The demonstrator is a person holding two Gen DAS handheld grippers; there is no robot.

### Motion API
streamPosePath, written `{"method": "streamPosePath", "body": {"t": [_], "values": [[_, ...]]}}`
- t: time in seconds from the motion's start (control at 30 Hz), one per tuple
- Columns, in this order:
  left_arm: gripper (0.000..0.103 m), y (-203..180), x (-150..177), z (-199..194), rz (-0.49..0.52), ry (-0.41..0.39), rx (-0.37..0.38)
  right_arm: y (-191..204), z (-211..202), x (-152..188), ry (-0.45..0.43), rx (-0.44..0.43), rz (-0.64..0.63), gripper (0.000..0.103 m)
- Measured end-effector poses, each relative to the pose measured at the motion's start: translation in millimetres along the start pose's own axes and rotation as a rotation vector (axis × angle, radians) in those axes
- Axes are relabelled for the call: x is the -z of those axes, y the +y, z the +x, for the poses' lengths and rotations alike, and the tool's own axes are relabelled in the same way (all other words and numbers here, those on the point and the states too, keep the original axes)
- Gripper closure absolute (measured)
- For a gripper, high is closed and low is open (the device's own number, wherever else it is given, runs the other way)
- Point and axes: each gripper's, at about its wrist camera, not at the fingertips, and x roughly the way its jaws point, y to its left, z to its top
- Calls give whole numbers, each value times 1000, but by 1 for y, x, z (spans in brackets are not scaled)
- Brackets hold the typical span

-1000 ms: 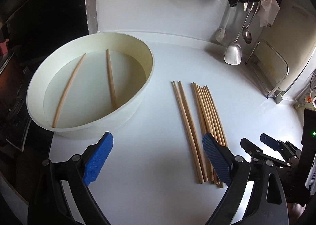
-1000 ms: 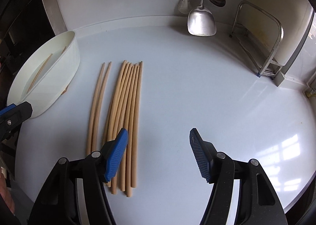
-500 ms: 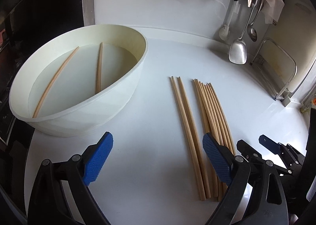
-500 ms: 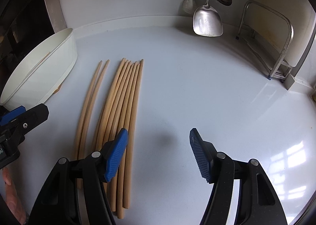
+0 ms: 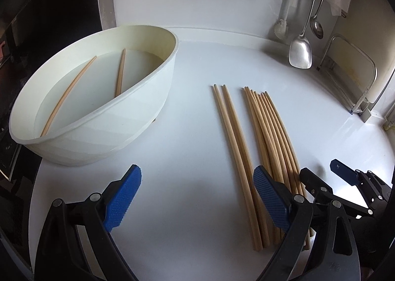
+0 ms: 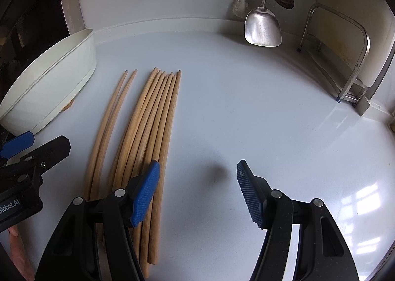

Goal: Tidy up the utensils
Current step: 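Close the left tool on a chopstick while the right tool grasps another chopstick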

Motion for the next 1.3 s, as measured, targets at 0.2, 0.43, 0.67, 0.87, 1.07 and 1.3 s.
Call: {"method": "streamPosePath", "body": {"t": [0.2,0.43,0.67,0.87,1.07,1.3], "values": [[13,-3,2,2,3,10,-12,2,-2,3,-8,2,-23,41],[13,-3,1,8,-17,39,-7,6,2,4,2,-2,-54,41],[13,-7,2,12,-8,51,-24,-6,6,2,5,16,-38,41],[13,-11,1,16,-13,52,-29,-21,3,6,5,49,-18,41],[13,-10,3,24,-11,67,-55,-27,2,6,6,50,-12,41],[12,-11,7,30,-7,75,-68,-20,3,7,4,31,-25,41]]}}
